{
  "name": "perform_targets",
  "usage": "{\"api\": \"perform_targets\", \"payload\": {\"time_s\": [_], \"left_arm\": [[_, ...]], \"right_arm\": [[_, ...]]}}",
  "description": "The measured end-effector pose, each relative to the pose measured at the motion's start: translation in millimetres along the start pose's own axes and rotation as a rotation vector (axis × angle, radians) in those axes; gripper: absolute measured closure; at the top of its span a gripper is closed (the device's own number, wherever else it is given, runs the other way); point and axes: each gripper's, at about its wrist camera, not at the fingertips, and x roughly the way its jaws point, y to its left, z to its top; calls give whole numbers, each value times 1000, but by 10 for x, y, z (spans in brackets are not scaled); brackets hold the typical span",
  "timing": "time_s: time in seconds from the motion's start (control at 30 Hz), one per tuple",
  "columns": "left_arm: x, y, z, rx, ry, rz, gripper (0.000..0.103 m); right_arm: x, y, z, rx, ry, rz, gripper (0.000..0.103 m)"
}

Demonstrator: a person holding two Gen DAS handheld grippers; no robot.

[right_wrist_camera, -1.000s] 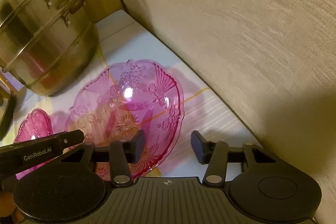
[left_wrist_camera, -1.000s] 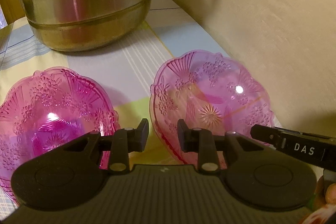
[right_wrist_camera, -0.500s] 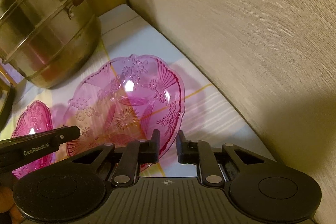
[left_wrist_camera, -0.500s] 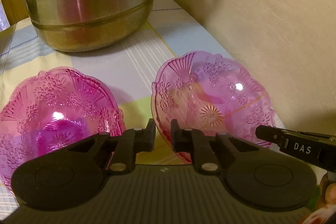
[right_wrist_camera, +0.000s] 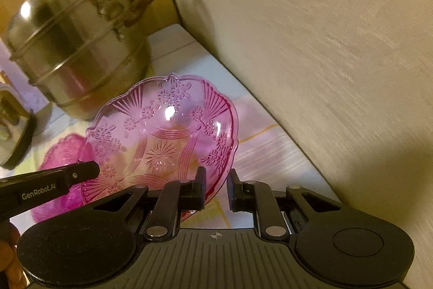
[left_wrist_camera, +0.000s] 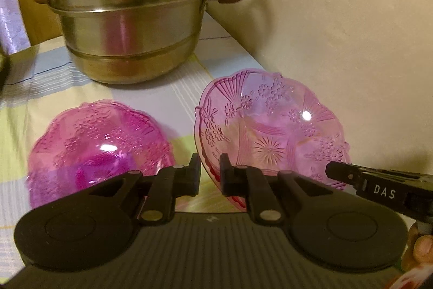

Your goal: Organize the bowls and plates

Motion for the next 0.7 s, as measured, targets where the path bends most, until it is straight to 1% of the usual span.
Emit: {"api": "perform_targets", "payload": {"time_s": [0.17,0.33,0.43,0.53,0.7], "left_arm": [[-247,39,-110,-13,-17,22,91],[-544,208,-293,-55,-37,39,91],[-704,299,-403,-70,-50,57,91],[-847,378,-512,-81,-61,82,91],[-1012,572,-670,-118,-70,113,91]], "right_arm": [[-223,165,-107,-40,-15,13,87],[-386,363,-246,-74,-17,49,87],[-490,520,-355,-118,-25,66,87],[-538,642,-472,-145,-17,84,87],[-565,866,-560,-195,-11,110,87]]}}
